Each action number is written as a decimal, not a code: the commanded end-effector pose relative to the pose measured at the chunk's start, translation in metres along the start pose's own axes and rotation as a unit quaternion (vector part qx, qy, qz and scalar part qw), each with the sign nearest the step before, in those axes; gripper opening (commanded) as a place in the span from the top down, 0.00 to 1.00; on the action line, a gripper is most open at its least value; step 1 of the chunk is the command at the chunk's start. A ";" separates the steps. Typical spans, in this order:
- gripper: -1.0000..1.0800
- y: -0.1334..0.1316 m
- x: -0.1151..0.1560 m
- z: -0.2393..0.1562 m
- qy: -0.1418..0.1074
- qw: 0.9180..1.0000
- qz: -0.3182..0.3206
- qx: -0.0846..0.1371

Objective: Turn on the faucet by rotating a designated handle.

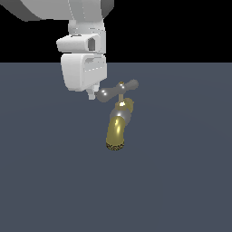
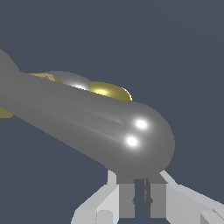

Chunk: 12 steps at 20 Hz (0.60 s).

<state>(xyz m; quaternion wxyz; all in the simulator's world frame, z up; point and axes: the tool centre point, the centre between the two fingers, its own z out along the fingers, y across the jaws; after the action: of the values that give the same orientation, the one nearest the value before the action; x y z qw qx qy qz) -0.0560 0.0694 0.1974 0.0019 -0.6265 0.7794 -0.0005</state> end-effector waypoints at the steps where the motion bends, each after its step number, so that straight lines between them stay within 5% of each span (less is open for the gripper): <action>1: 1.00 0.000 0.000 0.000 0.000 1.000 0.000 0.000; 12: 1.00 0.007 0.061 0.000 0.001 1.000 0.005 -0.001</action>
<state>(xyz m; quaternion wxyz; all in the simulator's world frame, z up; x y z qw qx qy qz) -0.0729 0.0391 0.1975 0.0023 -0.6380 0.7700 -0.0002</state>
